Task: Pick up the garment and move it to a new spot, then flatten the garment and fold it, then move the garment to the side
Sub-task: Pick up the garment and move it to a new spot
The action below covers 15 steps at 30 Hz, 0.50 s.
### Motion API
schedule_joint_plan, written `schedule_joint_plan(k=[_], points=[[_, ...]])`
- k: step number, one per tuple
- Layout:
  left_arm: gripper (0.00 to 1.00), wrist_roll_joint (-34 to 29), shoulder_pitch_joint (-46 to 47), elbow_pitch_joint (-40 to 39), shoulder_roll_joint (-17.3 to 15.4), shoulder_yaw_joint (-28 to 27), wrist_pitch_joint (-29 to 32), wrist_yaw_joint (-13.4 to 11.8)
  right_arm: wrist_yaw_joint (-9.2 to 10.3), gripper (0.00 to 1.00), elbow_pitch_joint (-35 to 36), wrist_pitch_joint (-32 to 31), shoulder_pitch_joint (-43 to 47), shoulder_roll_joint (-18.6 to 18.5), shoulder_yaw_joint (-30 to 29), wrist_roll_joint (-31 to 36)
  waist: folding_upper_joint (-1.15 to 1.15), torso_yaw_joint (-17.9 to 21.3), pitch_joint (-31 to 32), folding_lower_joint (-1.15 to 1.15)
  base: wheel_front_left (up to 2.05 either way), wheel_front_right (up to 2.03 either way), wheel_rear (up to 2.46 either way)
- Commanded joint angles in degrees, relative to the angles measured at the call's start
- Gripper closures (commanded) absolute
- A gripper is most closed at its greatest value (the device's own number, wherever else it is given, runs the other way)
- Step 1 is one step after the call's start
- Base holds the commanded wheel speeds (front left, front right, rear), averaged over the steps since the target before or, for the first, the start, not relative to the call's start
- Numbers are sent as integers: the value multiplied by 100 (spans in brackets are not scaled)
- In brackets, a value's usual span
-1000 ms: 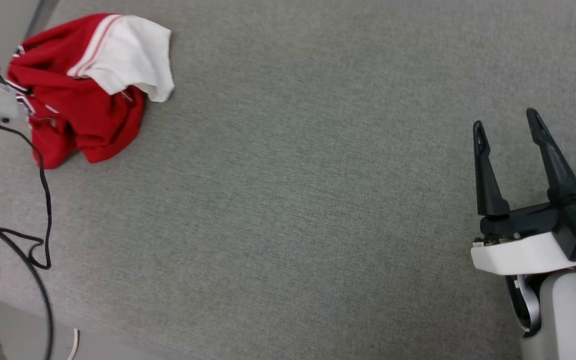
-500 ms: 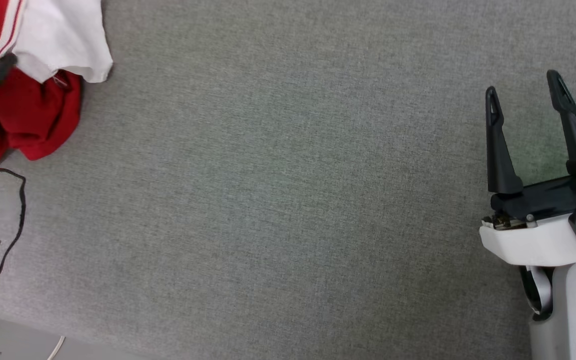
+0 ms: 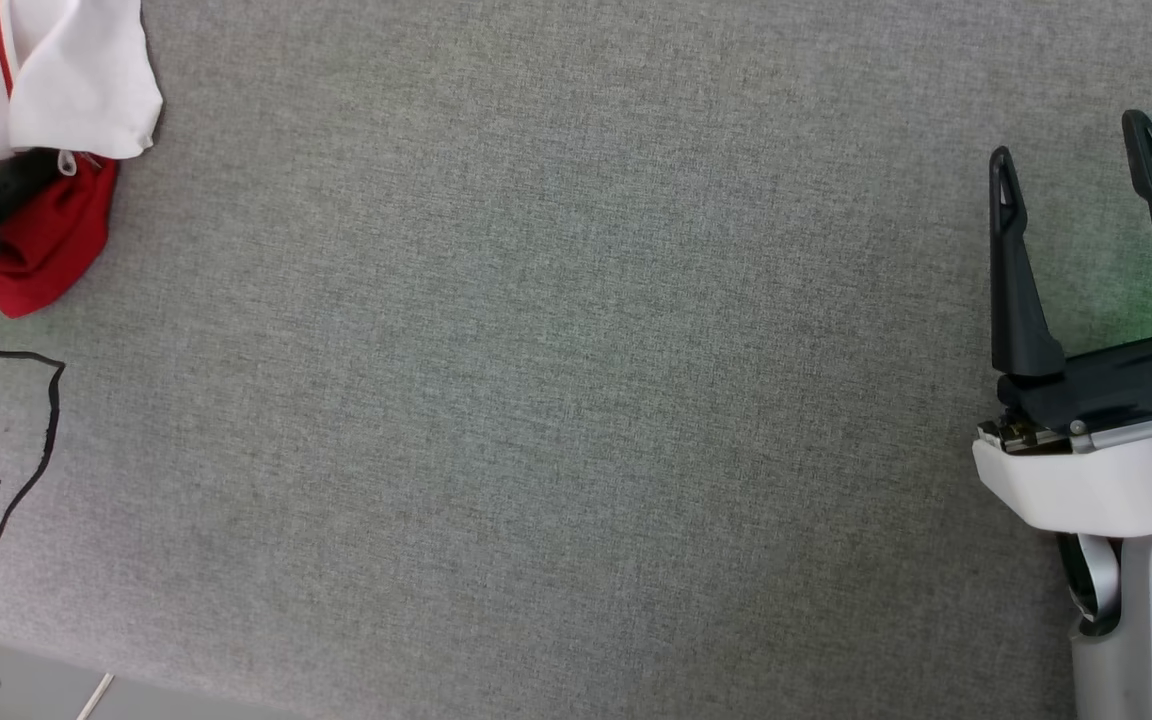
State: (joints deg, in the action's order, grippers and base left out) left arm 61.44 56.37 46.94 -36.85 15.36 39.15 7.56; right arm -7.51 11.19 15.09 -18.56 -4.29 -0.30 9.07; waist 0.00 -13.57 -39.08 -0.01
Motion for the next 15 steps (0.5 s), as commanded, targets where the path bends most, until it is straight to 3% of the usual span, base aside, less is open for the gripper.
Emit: schedule_joint_plan(k=[1, 4, 15], points=[[100, -32, -382, 296, 314, 305, 152, -30, 4, 0, 33, 12, -98, -25, 11, -1, 0, 8, 1, 1, 0, 0, 0], [100, 6, -312, 196, 251, 406, -12, -18, 4, 0, 15, 12, -76, -8, 14, 2, 0, 17, 76, 1, 0, 0, 0], [100, -11, 211, -583, -524, 850, -930, -17, 4, 0, -221, 12, 143, 108, 43, -189, 0, 117, 880, 1, 0, 0, 0]])
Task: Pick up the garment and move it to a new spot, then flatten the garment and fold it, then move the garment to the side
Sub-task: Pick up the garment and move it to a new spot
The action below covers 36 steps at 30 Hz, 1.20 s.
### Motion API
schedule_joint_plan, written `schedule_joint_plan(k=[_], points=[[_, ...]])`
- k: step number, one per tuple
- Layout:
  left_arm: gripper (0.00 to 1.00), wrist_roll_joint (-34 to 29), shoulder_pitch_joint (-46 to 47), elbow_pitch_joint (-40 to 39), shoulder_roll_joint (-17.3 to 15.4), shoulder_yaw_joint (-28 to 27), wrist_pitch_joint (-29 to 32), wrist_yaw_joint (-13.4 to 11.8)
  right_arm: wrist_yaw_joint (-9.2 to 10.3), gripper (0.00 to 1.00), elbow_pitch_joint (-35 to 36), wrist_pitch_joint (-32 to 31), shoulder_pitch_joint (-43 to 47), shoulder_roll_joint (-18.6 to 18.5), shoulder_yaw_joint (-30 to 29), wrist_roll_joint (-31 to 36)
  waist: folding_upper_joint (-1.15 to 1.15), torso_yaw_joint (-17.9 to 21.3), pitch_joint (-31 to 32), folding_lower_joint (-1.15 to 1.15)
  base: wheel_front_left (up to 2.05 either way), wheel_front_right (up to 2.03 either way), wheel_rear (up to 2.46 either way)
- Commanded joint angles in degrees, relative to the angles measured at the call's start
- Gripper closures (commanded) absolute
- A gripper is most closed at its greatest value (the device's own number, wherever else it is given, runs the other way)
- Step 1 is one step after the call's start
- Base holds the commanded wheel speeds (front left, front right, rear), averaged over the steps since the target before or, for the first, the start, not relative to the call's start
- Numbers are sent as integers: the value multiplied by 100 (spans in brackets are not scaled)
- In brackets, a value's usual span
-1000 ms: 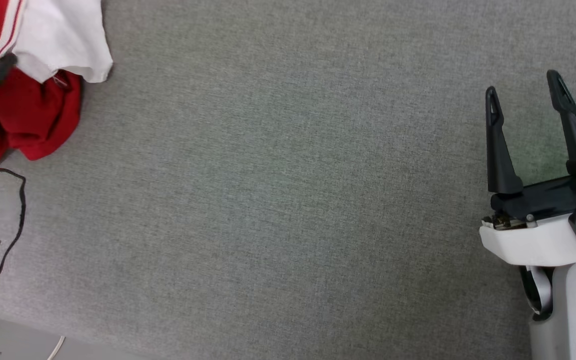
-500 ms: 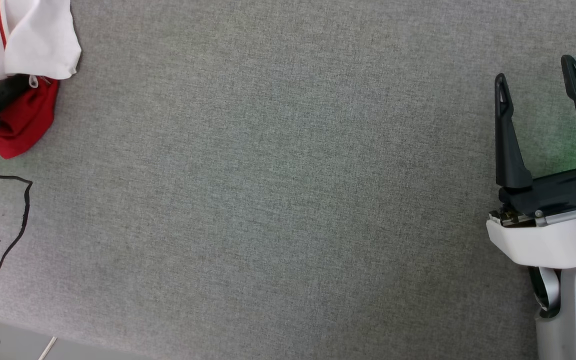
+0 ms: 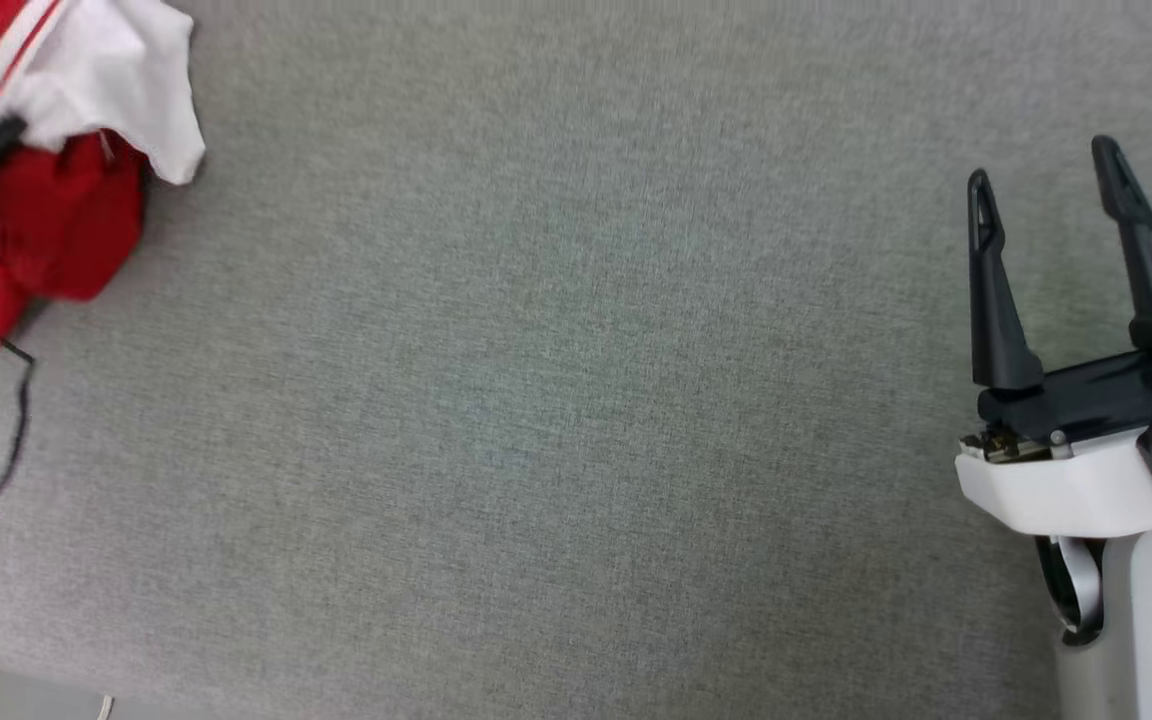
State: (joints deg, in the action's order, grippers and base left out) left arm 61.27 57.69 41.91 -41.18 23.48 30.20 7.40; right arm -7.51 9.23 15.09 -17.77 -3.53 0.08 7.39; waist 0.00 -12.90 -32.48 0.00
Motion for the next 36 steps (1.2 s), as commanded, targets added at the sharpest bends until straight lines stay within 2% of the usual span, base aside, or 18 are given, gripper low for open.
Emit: schedule_joint_plan(k=[1, 4, 5, 10, 16, 18, 23, 30, 36], points=[[100, 32, 128, -216, -158, 123, -73, 0, 4, 0, -47, 12, 91, 40, -10, -38, 0, 62, 302, 0, 0, 0, 0], [100, 27, 292, -667, -362, 397, -155, 1, 4, 0, -109, 12, 188, 57, -47, -102, 0, 109, 532, 0, 0, 0, 0], [100, -73, 480, -1151, -541, 680, -218, 1, 4, 0, -153, 13, 250, 69, -89, -160, 0, 178, 731, 0, 0, 0, 0], [100, -183, 787, -1763, -651, 1044, -155, 1, 4, 0, -209, 12, 353, 71, -122, -368, 0, 350, 938, 0, 0, 0, 0], [100, -353, 1221, -2545, -668, 1462, -51, 0, 4, 0, -246, 12, 410, 73, -142, -644, 0, 762, 1131, 0, 0, 0, 0], [100, -428, 1403, -2893, -598, 1695, -17, 0, 4, 0, -249, 12, 440, 74, -148, -735, 0, 1013, 1182, 0, 0, 0, 0], [100, -518, 1585, -3293, -426, 2044, 10, 0, 4, 0, -240, 12, 465, 74, -163, -835, 0, 1325, 1187, 0, 0, 0, 0], [100, -623, 1668, -3770, 121, 2816, -81, 0, 4, 0, -201, 12, 479, 74, -216, -932, 0, 1755, 1120, 0, 0, 0, 0], [100, -570, 1454, -4002, 623, 3586, -286, 0, 4, 0, -204, 12, 477, 74, -231, -977, 0, 1927, 1083, 0, 0, 0, 0]])
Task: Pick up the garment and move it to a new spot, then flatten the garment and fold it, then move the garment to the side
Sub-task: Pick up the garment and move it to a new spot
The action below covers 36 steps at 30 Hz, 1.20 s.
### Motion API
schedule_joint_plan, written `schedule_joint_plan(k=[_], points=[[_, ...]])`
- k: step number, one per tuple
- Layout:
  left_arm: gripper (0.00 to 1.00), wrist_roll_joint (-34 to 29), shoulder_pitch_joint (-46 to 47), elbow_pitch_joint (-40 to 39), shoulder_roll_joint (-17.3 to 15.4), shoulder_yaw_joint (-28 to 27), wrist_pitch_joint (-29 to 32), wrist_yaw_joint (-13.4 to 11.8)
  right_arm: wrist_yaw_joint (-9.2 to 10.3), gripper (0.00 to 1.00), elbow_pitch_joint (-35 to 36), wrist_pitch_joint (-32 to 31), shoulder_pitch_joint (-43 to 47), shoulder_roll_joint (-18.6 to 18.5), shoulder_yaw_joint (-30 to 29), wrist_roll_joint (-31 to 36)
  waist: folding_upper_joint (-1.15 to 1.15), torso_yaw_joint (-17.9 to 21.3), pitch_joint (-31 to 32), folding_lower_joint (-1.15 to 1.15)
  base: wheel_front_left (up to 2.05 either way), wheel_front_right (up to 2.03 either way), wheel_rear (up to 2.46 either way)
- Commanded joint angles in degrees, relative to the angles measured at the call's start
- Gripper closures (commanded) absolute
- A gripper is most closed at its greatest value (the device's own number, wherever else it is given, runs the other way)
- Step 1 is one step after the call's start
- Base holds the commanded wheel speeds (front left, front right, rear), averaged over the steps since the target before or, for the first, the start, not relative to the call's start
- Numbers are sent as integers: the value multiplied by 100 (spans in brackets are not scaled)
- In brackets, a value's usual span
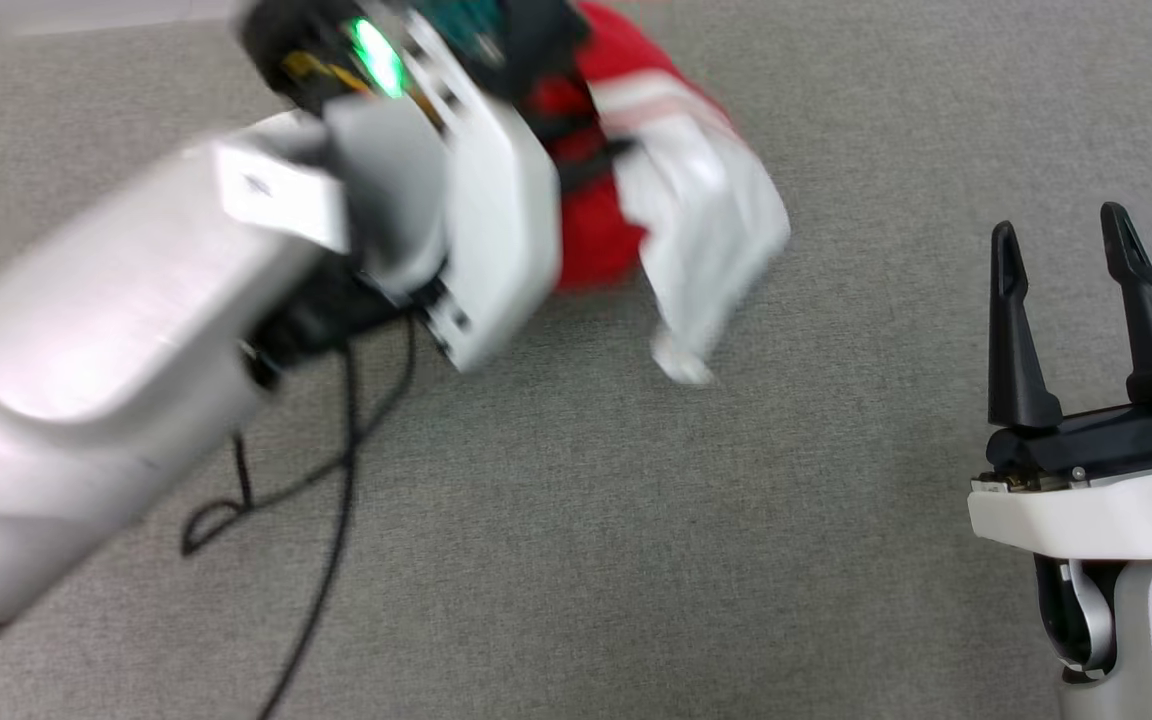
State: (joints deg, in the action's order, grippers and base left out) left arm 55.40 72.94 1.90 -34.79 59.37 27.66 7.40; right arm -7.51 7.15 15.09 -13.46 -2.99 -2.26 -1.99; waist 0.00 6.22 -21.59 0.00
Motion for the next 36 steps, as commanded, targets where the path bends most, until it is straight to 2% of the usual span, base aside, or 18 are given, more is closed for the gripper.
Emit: schedule_joint_plan(k=[1, 7, 10, 21, 25, 27, 28, 29, 33, 36], points=[[100, 6, -106, -2, 41, 152, -48, 0, 4, 0, 7, 12, 50, 21, 3, -42, 0, 26, -9, 0, 0, 0, 0], [100, 46, -446, 261, 118, 961, -190, 0, 4, 0, 14, 12, 74, 20, -12, -41, 0, 42, 8, 0, 0, 0, 0], [100, 165, -718, 429, 123, 1182, -300, 0, 4, 0, 5, 12, 69, 20, -23, -38, 0, 3, 12, 0, 0, 0, 0], [100, -14, -2017, 1343, 138, 1447, -124, 0, 4, 0, -47, 12, 52, 20, 46, 21, 0, -106, -17, 0, 0, 0, 0], [100, -21, -2543, 1497, 301, 1536, -41, 8, 4, 0, -67, 12, 110, 20, 20, 41, 0, -132, 19, 0, 0, 0, 0], [100, -18, -2629, 1530, 406, 1547, -199, 21, 4, 0, -88, 12, 149, 20, 3, 76, 0, -173, 89, 0, 0, 0, 0], [42, -43, -2610, 1545, 449, 1542, -333, 22, 4, 0, -97, 12, 163, 20, 9, 96, 0, -197, 135, 0, 0, 0, 0], [0, -103, -2573, 1558, 480, 1526, -502, 22, 4, 0, -110, 12, 178, 19, 12, 100, 0, -218, 189, 0, 0, 0, 0], [0, -282, -2370, 1639, 542, 1284, -1501, -2, 4, 0, -171, 12, 306, 20, 29, 133, 0, -322, 463, 0, 0, 0, 0], [0, -514, -2428, 1587, 559, 1088, -2233, -205, 4, 0, -215, 12, 433, 19, 16, 143, 0, -420, 699, 0, 0, 0, 0]])
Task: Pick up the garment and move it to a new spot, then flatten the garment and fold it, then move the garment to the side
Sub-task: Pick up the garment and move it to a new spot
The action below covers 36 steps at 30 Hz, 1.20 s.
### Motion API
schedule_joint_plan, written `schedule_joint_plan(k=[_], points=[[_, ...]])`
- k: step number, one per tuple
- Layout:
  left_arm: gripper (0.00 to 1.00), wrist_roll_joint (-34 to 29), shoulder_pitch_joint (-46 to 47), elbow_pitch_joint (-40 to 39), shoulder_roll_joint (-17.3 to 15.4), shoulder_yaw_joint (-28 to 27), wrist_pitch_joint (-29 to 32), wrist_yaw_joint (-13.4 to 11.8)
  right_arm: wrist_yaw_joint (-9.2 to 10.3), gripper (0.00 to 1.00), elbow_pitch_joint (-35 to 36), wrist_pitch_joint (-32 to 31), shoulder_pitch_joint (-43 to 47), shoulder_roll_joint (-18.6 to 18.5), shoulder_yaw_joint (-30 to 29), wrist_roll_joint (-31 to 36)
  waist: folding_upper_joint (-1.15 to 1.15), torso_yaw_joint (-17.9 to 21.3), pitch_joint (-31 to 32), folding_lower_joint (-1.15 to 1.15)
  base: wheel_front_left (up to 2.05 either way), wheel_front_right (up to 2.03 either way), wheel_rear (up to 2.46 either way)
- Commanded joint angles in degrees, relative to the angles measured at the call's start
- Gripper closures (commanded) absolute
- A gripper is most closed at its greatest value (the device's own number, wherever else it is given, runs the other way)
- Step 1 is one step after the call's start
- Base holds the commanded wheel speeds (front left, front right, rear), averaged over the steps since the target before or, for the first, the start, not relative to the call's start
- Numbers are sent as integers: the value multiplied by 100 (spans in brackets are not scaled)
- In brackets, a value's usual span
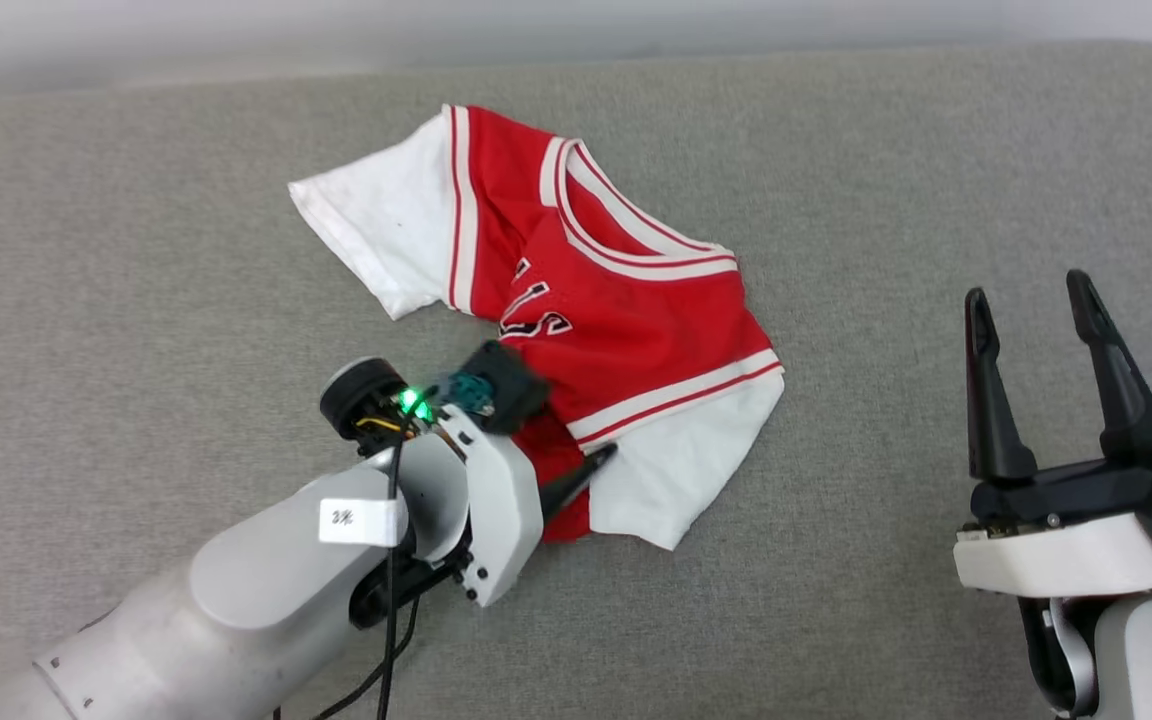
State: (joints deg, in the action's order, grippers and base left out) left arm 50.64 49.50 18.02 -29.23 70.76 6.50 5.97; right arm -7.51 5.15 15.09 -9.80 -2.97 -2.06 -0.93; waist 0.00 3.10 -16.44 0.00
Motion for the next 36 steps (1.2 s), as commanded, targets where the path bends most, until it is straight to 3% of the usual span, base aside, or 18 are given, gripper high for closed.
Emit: schedule_joint_plan(k=[1, 5, 10, 14, 20, 23, 26, 30, 36], points=[[0, -70, -163, -68, -6, -115, -330, -162, 5, 0, -34, 12, 119, 17, -10, 40, 0, -140, 261, 0, 0, 0, 0], [0, -124, -429, -333, -140, -486, -1116, -692, 4, 0, -84, 12, 314, 17, -42, 31, 0, -290, 529, 0, 0, 0, 0], [0, -309, -907, -502, -352, -1021, -2009, -1652, 5, 0, -143, 12, 509, 16, -63, -19, 0, -479, 752, 0, 0, 0, 0], [0, -547, -1417, -604, -506, -1605, -2167, -2328, 4, 0, -224, 12, 659, 16, -120, -124, 0, -604, 895, 0, 0, 0, 0], [0, -1464, -2591, -1303, -431, -3216, -2175, -3076, 4, 0, -358, 12, 825, 16, -281, -298, 0, -724, 1046, 0, 0, 0, 0], [0, -1982, -3253, -1557, -281, -3923, -2174, -3260, 4, 0, -436, 12, 915, 16, -335, -369, 0, -756, 1125, 0, 0, 0, 0], [0, -2396, -3830, -1752, -24, -4521, -2170, -3292, 4, 0, -513, 12, 981, 15, -351, -422, 0, -775, 1219, 0, 0, 0, 0], [0, -2729, -4341, -1837, 282, -4963, -2170, -3151, 4, 0, -615, 12, 1086, 15, -368, -495, 0, -790, 1314, 0, 0, 0, 0], [0, -3277, -4971, -1671, 834, -5596, -2170, -2710, 4, 0, -821, 13, 1262, 15, -381, -611, 0, -800, 1443, 0, 0, 0, 0]])
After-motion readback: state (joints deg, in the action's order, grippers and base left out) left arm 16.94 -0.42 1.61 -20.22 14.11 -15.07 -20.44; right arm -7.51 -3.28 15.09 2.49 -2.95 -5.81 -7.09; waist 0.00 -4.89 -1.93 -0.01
